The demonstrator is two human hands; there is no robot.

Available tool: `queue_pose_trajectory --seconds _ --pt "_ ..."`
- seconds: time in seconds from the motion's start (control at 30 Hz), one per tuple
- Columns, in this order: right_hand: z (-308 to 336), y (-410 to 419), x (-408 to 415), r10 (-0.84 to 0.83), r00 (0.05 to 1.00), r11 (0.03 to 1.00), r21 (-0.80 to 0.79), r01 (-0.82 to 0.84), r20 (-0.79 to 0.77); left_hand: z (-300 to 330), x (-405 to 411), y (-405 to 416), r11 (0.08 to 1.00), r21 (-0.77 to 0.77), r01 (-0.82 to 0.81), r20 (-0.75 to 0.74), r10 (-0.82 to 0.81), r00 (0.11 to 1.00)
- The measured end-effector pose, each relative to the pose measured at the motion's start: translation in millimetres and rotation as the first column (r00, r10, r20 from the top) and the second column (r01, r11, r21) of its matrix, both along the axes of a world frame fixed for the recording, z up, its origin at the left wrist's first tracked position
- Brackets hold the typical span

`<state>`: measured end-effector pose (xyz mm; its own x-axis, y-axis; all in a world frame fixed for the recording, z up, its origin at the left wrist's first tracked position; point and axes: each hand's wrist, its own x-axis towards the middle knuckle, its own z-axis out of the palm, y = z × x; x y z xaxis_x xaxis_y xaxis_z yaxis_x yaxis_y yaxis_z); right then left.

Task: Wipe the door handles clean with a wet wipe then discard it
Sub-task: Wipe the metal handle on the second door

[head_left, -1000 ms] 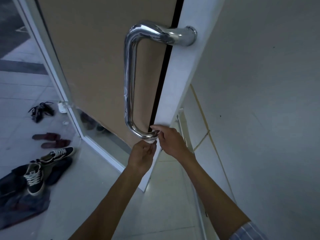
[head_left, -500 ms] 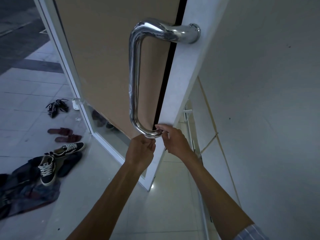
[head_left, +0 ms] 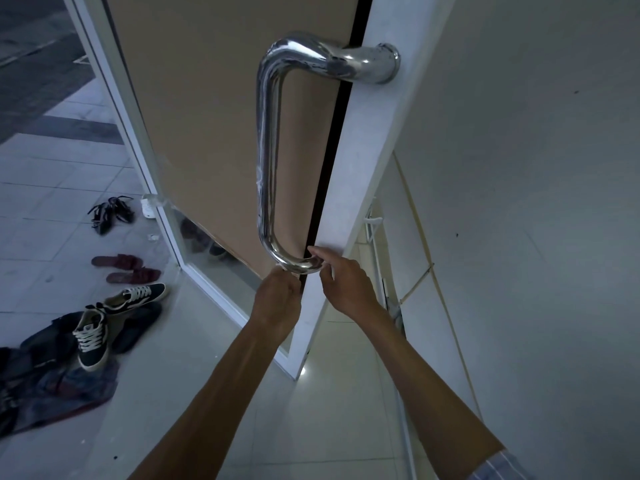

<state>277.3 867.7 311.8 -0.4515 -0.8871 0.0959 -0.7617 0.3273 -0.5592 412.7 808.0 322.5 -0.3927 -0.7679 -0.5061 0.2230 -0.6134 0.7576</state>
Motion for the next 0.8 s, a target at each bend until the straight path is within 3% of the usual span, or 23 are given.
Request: queue_pose_trajectory --seconds 0.33,0.57,0.8 --pt "-0.6 -1.4 5.0 -0.036 0.998 0.999 0.003 0.036 -0.054 4.6 1.4 1.1 0.979 -0.020 -0.203 0.124 0.204 0.971" --pt "-4.2 -3.1 6.7 -0.064 0.996 0.998 -0.022 0.063 -0.061 10.2 -8.8 5.9 0.977 -0.082 -0.196 0.296 0.212 0.932" --pt "-0.3 -3.4 5.7 -0.056 0.988 0.998 -0.005 0.056 -0.144 16.4 -9.9 -4.5 0.972 -0.108 -0.207 0.340 0.232 0.911"
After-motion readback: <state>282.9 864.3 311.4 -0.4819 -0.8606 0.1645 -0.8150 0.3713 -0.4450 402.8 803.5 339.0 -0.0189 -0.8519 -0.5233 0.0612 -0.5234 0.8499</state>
